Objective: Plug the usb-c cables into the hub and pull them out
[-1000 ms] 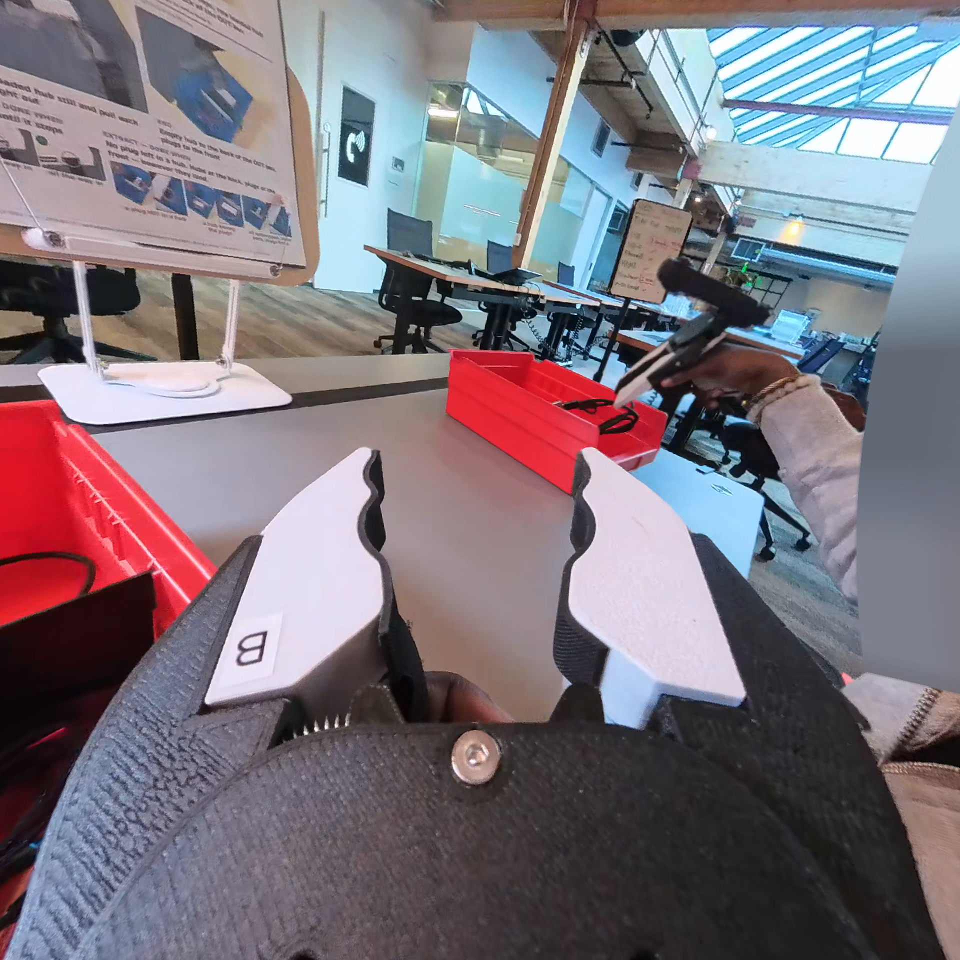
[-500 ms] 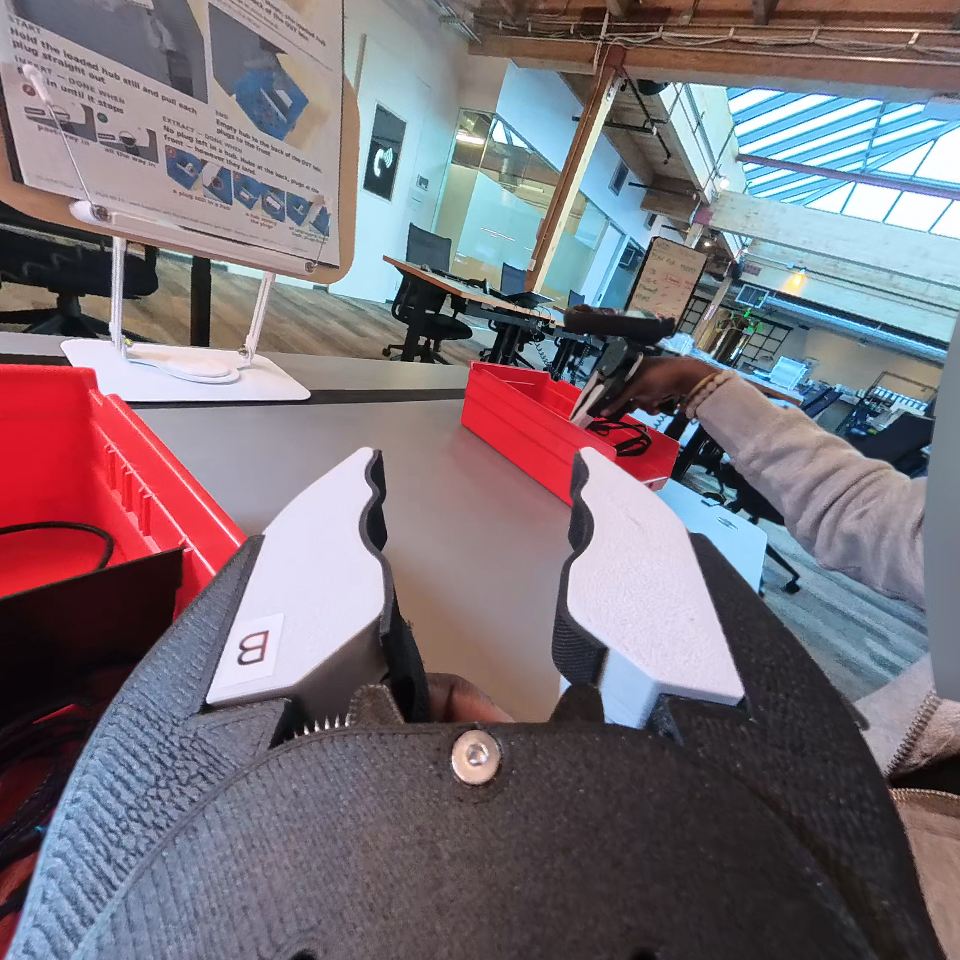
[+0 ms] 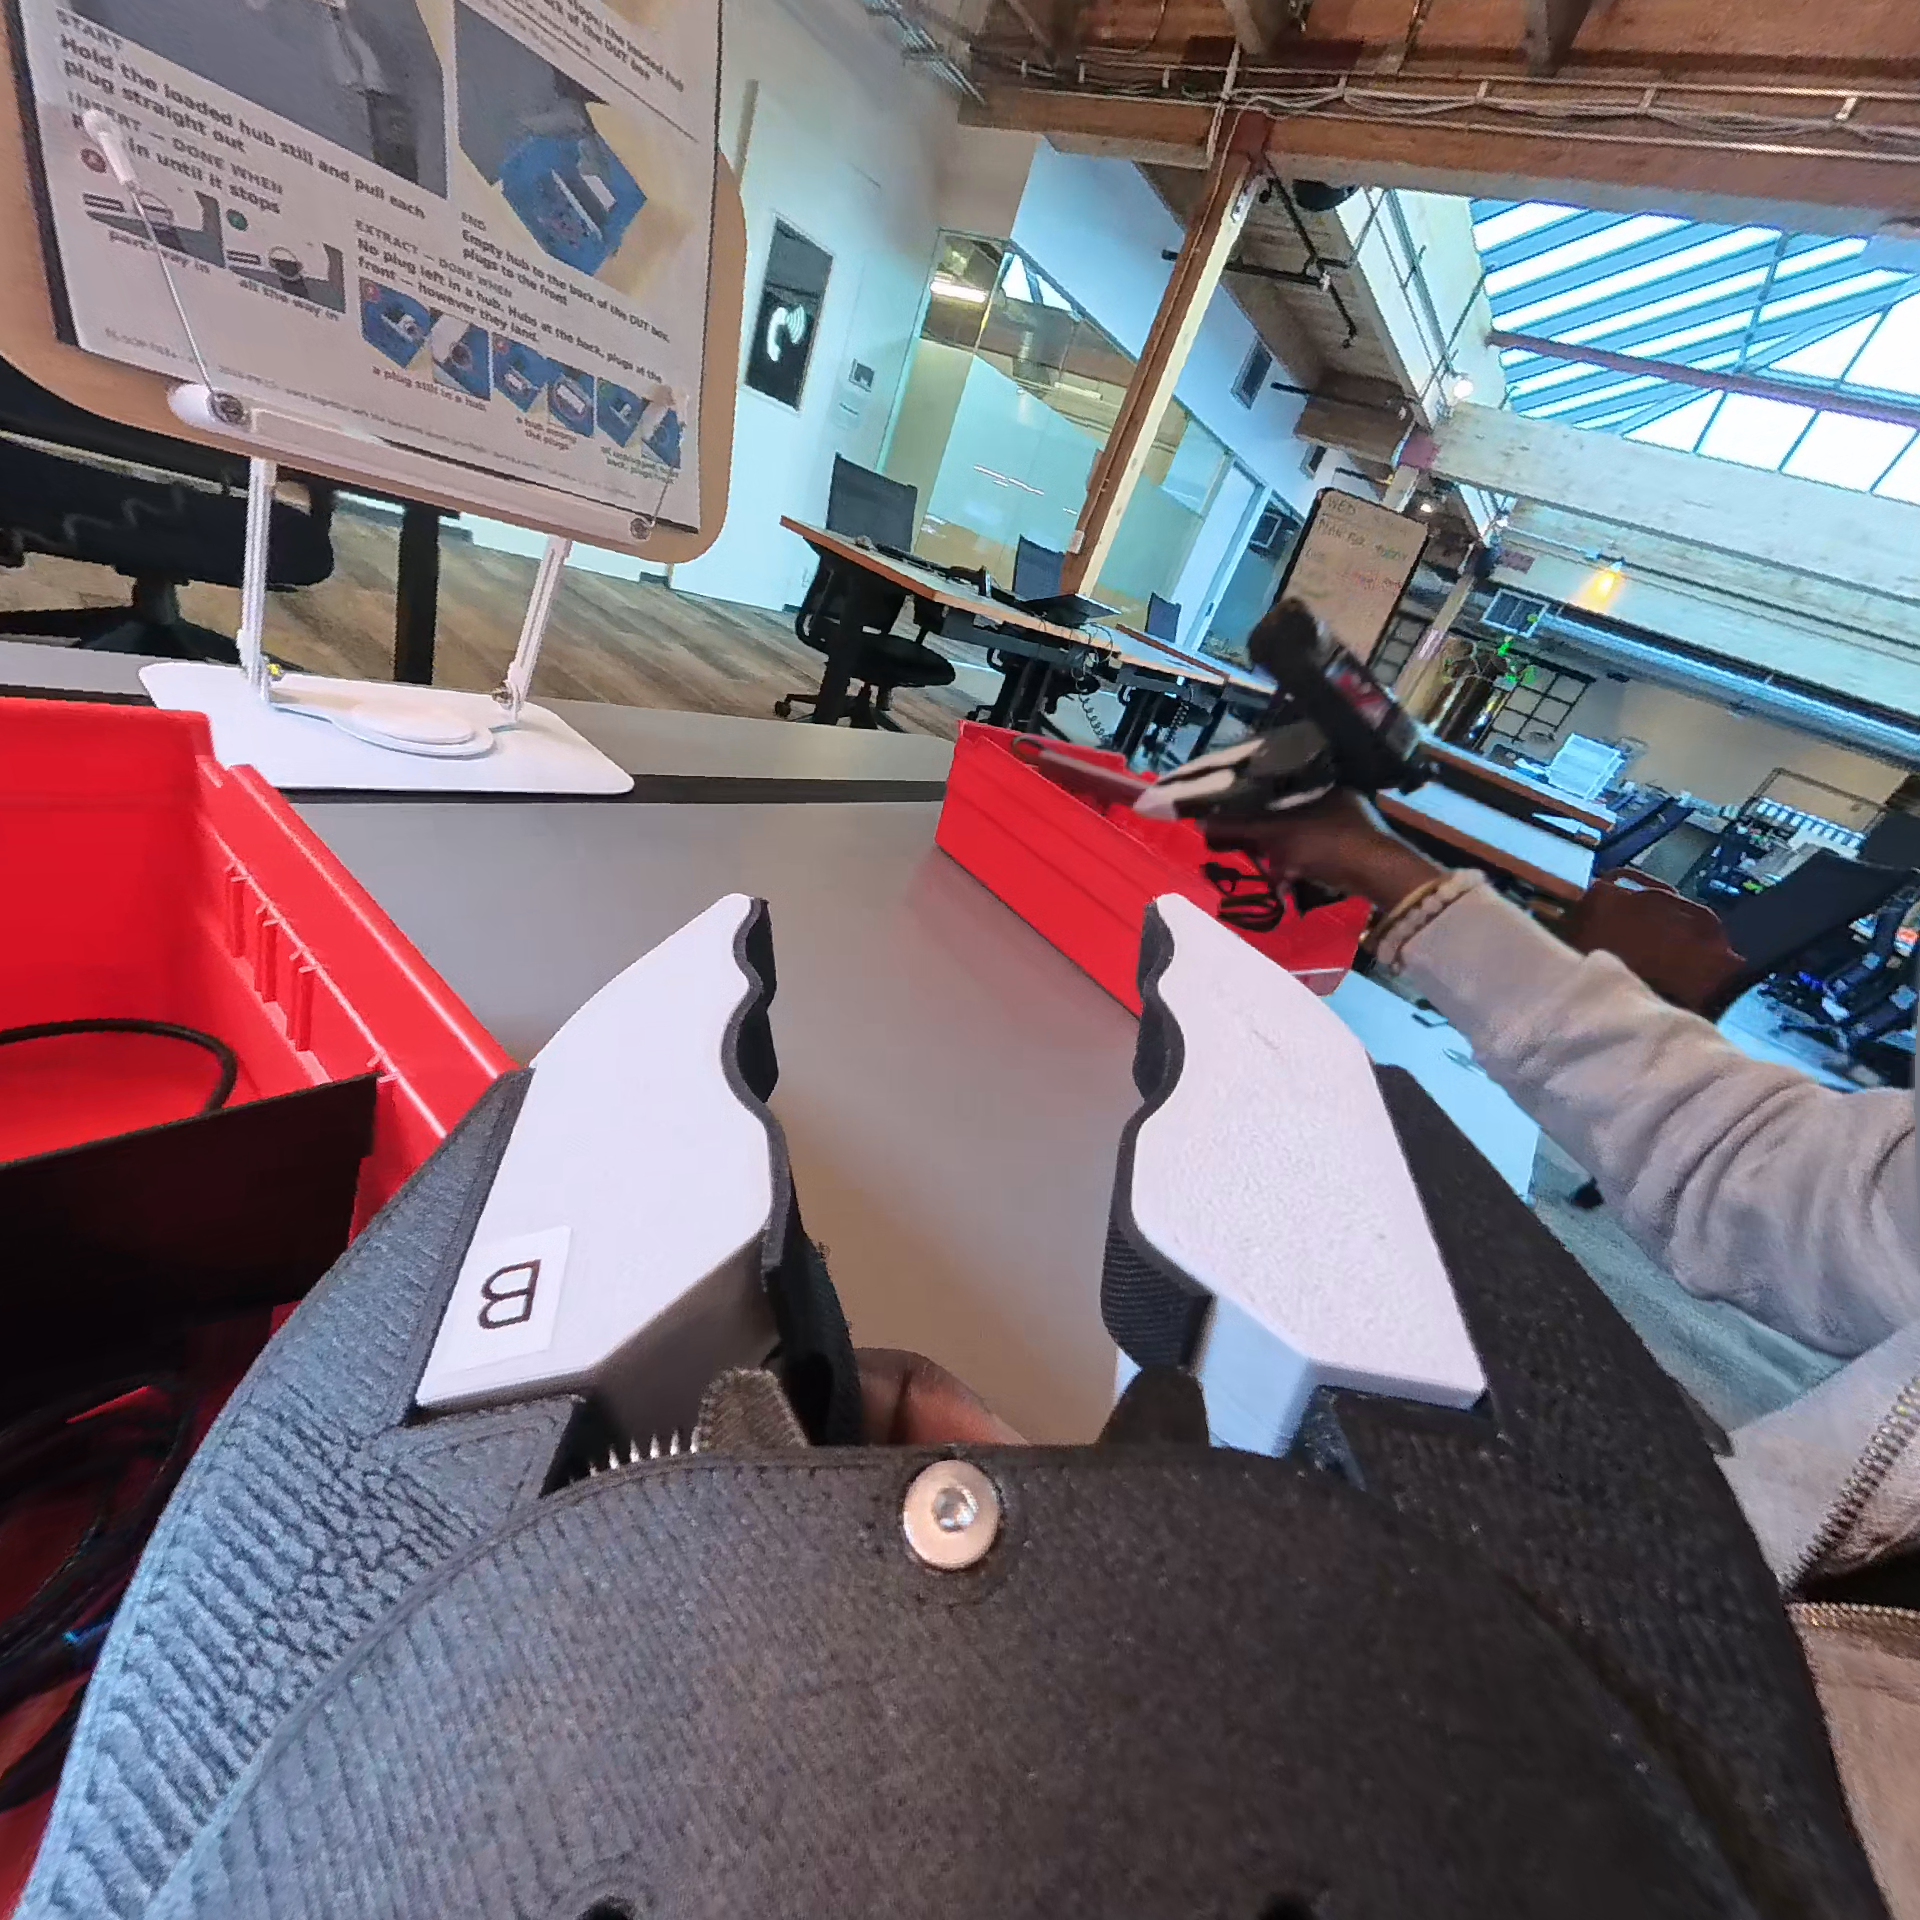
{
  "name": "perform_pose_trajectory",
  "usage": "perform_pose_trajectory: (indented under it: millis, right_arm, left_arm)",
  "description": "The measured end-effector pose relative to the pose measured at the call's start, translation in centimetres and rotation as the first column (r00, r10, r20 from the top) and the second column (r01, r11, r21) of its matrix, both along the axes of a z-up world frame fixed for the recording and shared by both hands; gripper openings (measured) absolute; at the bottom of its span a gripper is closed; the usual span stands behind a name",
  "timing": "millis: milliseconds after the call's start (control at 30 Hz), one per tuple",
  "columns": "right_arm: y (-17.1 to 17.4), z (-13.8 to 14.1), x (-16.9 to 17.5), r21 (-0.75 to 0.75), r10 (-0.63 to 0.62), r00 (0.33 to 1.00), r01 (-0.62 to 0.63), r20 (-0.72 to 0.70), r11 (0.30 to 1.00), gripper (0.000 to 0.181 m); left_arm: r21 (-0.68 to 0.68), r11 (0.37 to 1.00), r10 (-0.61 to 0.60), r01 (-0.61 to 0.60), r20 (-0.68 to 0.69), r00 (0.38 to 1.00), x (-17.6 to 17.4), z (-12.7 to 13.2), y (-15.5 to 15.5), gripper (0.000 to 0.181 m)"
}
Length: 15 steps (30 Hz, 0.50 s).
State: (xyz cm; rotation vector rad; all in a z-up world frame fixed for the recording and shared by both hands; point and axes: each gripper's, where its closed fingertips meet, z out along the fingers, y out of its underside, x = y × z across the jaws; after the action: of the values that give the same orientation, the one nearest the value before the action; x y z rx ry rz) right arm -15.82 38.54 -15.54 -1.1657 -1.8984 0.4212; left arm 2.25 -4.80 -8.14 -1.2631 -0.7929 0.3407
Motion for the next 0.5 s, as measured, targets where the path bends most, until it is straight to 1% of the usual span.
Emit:
perform_pose_trajectory:
  millis: [33, 67, 100, 133, 167, 200, 233, 267, 333, 400, 433, 467, 500]
  right_arm:
    - [-0.6, -1.7, 0.2, -0.011, 0.016, 0.999, -0.016, 0.040, 1.000, 0.011]
    - [-1.3, -3.3, 0.5, -0.059, 0.039, 0.995, -0.034, 0.091, 0.998, 0.011]
    - [-2.2, -4.3, 0.8, -0.147, 0.064, 0.989, -0.044, 0.136, 0.988, 0.019]
    - [-3.1, -4.4, 0.9, -0.252, 0.093, 0.984, -0.052, 0.151, 0.966, 0.031]
    - [-3.8, -3.7, 1.0, -0.353, 0.118, 0.983, -0.062, 0.140, 0.934, 0.045]
    - [-4.1, -2.6, 1.0, -0.424, 0.128, 0.985, -0.068, 0.115, 0.903, 0.054]
    - [-4.1, -1.1, 1.1, -0.475, 0.132, 0.988, -0.078, 0.081, 0.877, 0.061]
    - [-4.1, 0.6, 1.3, -0.511, 0.136, 0.990, -0.096, 0.041, 0.854, 0.071]
    - [-4.0, 4.1, 2.1, -0.562, 0.131, 0.990, -0.136, -0.051, 0.816, 0.076]
    - [-4.2, 7.0, 3.7, -0.590, 0.107, 0.985, -0.166, -0.134, 0.790, 0.083]
    - [-4.7, 7.8, 4.7, -0.599, 0.102, 0.981, -0.183, -0.166, 0.780, 0.086]
    - [-5.4, 8.0, 5.8, -0.599, 0.098, 0.978, -0.192, -0.187, 0.777, 0.087]
    - [-6.2, 7.5, 6.7, -0.589, 0.090, 0.978, -0.185, -0.187, 0.787, 0.088]
  left_arm:
    - [-0.008, 1.000, -0.003, 0.003, -0.004, 1.000, 0.1, 0.1, 0.1, 0.067]
    - [-0.014, 1.000, -0.002, 0.002, -0.008, 1.000, 0.2, 0.2, 0.1, 0.067]
    - [-0.016, 1.000, 0.000, 0.000, -0.012, 1.000, 0.2, 0.3, 0.0, 0.067]
    - [-0.016, 1.000, 0.003, -0.004, -0.017, 1.000, 0.3, 0.5, -0.1, 0.067]
    - [-0.016, 1.000, 0.008, -0.009, -0.021, 1.000, 0.3, 0.6, -0.2, 0.067]
    - [-0.015, 1.000, 0.014, -0.015, -0.024, 1.000, 0.3, 0.7, -0.4, 0.067]
    - [-0.015, 1.000, 0.020, -0.021, -0.027, 0.999, 0.3, 0.8, -0.6, 0.067]
    - [-0.014, 1.000, 0.026, -0.026, -0.028, 0.999, 0.2, 0.9, -0.7, 0.067]
    - [-0.010, 0.999, 0.032, -0.032, -0.028, 0.999, 0.1, 0.8, -0.9, 0.067]
    - [-0.004, 1.000, 0.030, -0.030, -0.022, 0.999, 0.1, 0.6, -0.9, 0.067]
    - [-0.002, 1.000, 0.029, -0.029, -0.020, 0.999, 0.0, 0.5, -0.9, 0.067]
    - [0.001, 1.000, 0.029, -0.029, -0.019, 0.999, 0.0, 0.5, -0.9, 0.067]
    - [0.002, 1.000, 0.030, -0.030, -0.018, 0.999, 0.0, 0.4, -0.9, 0.067]
